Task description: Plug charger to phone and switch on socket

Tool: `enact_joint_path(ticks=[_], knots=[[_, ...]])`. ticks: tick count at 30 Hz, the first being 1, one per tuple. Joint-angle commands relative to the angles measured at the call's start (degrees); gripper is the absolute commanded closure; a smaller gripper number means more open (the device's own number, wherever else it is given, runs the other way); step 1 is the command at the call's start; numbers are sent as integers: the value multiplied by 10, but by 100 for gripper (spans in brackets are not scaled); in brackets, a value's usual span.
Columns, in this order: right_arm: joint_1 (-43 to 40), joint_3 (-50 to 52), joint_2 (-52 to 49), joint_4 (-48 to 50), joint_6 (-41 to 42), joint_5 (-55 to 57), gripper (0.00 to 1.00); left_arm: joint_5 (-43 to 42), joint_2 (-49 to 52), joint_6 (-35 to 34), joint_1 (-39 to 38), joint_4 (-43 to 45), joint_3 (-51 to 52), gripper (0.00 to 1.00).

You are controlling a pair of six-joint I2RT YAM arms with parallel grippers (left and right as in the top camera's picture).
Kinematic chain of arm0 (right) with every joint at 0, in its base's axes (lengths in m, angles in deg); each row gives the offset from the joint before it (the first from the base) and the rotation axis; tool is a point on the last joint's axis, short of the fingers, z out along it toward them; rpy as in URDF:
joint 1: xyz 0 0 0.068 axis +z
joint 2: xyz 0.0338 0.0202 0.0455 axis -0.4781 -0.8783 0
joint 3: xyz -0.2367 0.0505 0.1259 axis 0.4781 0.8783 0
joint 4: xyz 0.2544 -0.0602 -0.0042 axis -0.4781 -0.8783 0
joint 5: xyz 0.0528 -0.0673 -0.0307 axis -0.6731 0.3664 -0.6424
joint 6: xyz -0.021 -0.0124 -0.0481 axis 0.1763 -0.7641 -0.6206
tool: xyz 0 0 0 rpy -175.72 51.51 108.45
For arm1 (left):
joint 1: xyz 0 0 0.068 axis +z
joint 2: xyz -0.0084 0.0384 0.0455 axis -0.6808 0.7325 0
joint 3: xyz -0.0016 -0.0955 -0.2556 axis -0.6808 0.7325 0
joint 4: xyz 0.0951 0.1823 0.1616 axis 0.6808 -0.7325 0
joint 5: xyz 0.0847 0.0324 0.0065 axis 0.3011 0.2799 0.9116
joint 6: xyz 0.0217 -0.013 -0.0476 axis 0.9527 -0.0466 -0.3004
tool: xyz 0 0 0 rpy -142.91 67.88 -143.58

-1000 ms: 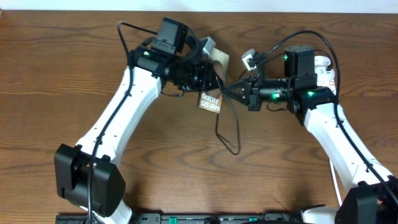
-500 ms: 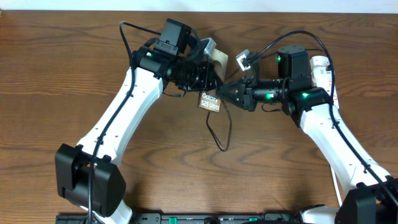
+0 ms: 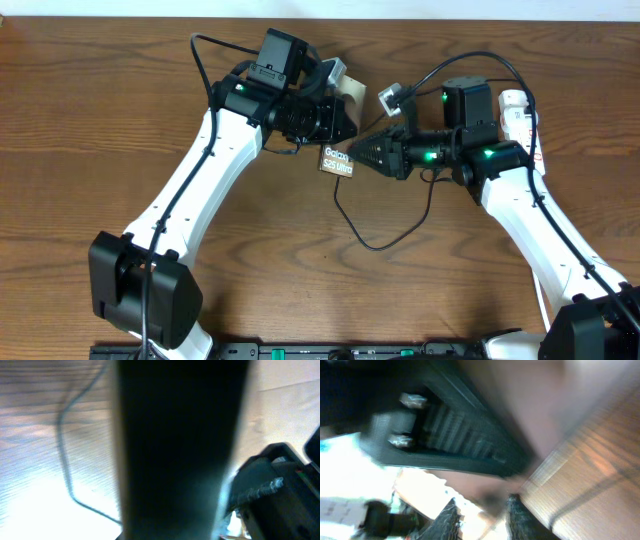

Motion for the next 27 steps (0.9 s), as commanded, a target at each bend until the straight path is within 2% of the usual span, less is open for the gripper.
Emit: enact_joint_path(ticks=[1,3,7,9,11,12,13,14,16,17,19,20,21,24,27], knots=[[-9,-17,-1,-37,11,158,54,97,-23,-6,-3,-10,-11,92],[-11,-40,-1,-86,18,240,52,131,-23,-8,-3,-19,-11,93],[-16,-84,-1,-196,106,466,49,186,-23,-17,-3,-30,-11,92],[-19,-86,-1,-235,139,528,49,201,-23,-25,-3,-36,-11,92],[-20,-85,-8,-259,143,540,46,201,-23,-25,-3,-40,-11,93],[-19,-83,-11,-267,143,539,41,201,-23,-25,-3,-41,-11,93],[-18,-80,-15,-274,143,539,27,202,-23,-24,-3,-42,-11,93],[-16,-74,-18,-283,143,537,18,205,-23,-25,-3,-43,-11,92],[-15,-58,-24,-286,143,519,4,211,-23,-24,-3,-49,-11,92],[-15,-49,-26,-286,143,505,1,211,-23,-24,-3,-52,-11,92],[-15,-15,-37,-287,166,449,4,211,-23,-22,-3,-58,-11,92],[-15,-4,-40,-292,185,433,15,211,-23,-22,-3,-60,-11,93],[-15,14,-44,-303,225,411,36,211,-23,-22,-3,-63,-11,93],[-13,57,-46,-303,290,378,44,211,-23,-22,-3,-68,-11,92],[-10,103,-46,-272,323,377,46,211,-23,-22,-3,-69,-11,93]])
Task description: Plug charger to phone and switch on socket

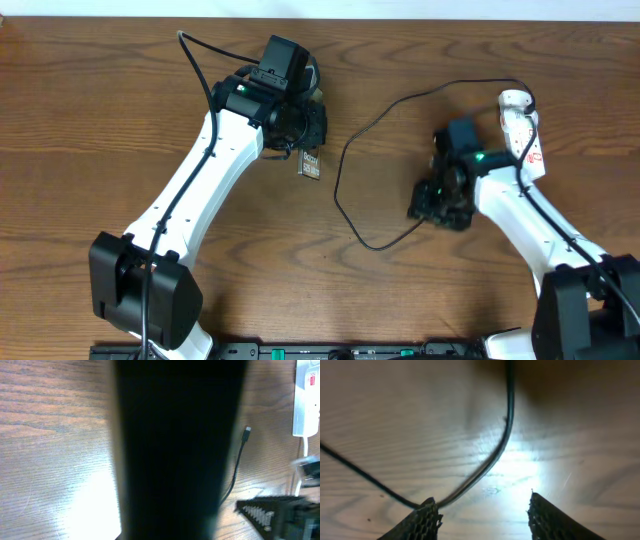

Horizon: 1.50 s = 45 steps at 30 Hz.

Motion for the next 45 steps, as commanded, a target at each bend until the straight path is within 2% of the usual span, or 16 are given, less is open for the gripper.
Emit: enact_joint_path(ticks=[1,7,12,13,14,17,19,25,28,37,41,45], knots=[[6,51,-1,39,80,-34,48,6,-23,2,0,0,-11,92],[5,103,-1,155,98,23,69,5,-23,2,0,-2,-11,92],[5,103,-1,177,109,101,87,6,-23,2,0,-4,-11,93],[5,103,-1,179,109,111,88,6,-23,2,0,-5,-11,93],[5,103,-1,181,109,119,87,6,-23,2,0,-6,-11,93],[5,103,-1,193,106,149,59,6,-23,1,0,-7,-11,92],[5,103,-1,218,83,165,51,6,-23,1,0,-6,-11,92],[5,103,-3,267,57,181,44,6,-23,1,0,-9,-11,93],[5,103,-10,271,57,181,55,5,-23,1,0,-10,-11,93],[5,103,-80,313,57,194,63,5,-23,1,0,-10,-11,92],[5,103,-97,317,57,194,87,5,-23,1,0,-10,-11,93],[5,103,-94,315,25,192,91,5,-23,1,0,-10,-11,93]])
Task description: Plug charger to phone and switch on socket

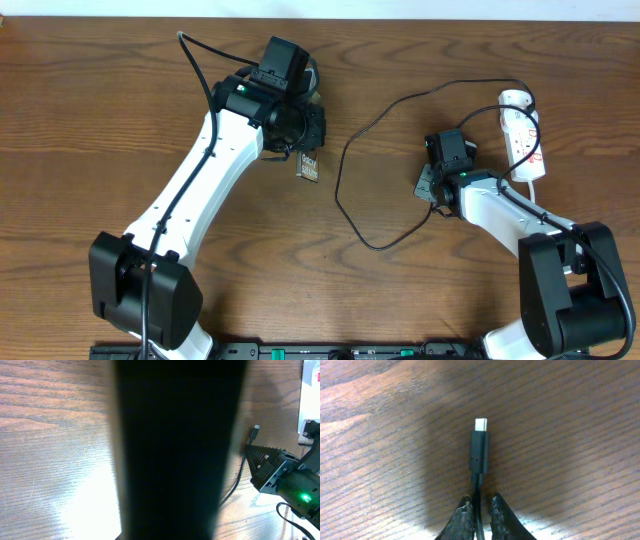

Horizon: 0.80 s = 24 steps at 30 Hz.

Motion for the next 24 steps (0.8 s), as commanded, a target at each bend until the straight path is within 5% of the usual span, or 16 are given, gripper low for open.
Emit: enact_joint_path(ticks=[1,2,8,13,24], knots=[[0,15,-26,-12,-29,-20,92,2,-22,2,0,2,-11,93],[0,14,-23,-16,-31,-20,99,2,-22,2,0,2,-11,93],[-28,4,19,-17,-59,-87,99,1,-22,1,0,3,-11,93],[-91,1,73,-14,-154,-283,99,-11,-22,1,0,5,-11,93],[-178,1,129,21,-323,-771,99,-196,-22,2,2,108,-11,93]])
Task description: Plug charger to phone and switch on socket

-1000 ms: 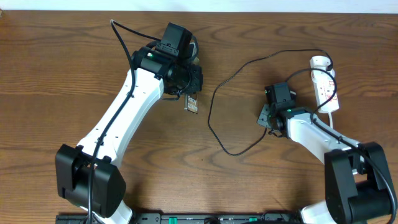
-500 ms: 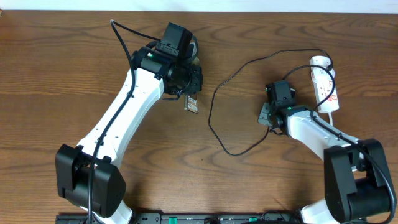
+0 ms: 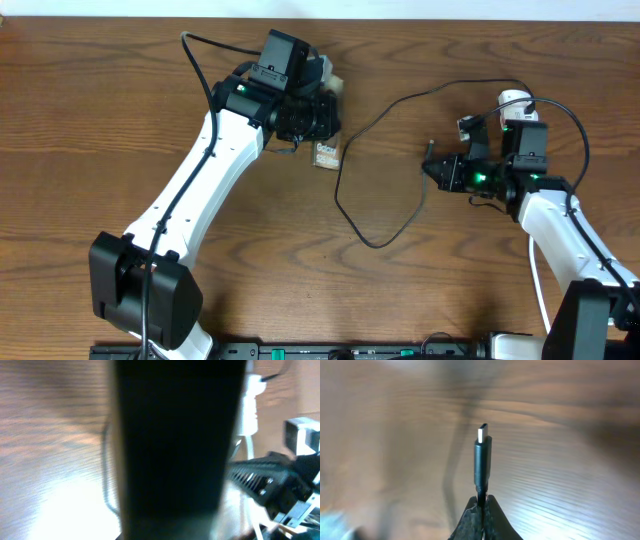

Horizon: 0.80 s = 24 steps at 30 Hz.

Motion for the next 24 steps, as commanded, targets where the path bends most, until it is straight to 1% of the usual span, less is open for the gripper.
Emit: enact_joint_path(ticks=[1,3,6,7,9,12,17,24], knots=[[-5,1,9,24,-62,-239,99,-101,-22,2,2,26,-11,93],[-4,1,9,52,-62,-293,99,-119,-22,2,2,36,-11,93],[-3,1,9,114,-59,-371,99,-118,-22,7,2,37,-11,93],[-3,1,9,132,-46,-380,99,-118,-22,7,2,37,-11,93],[-3,1,9,159,-11,-380,99,-118,-22,7,0,36,-11,93],[2,1,9,175,18,-381,99,-118,-22,7,-6,37,-11,93],[28,1,9,177,20,-379,99,-118,-22,7,-24,37,-11,93],[67,1,9,177,24,-330,99,-119,-22,6,-43,37,-11,93]])
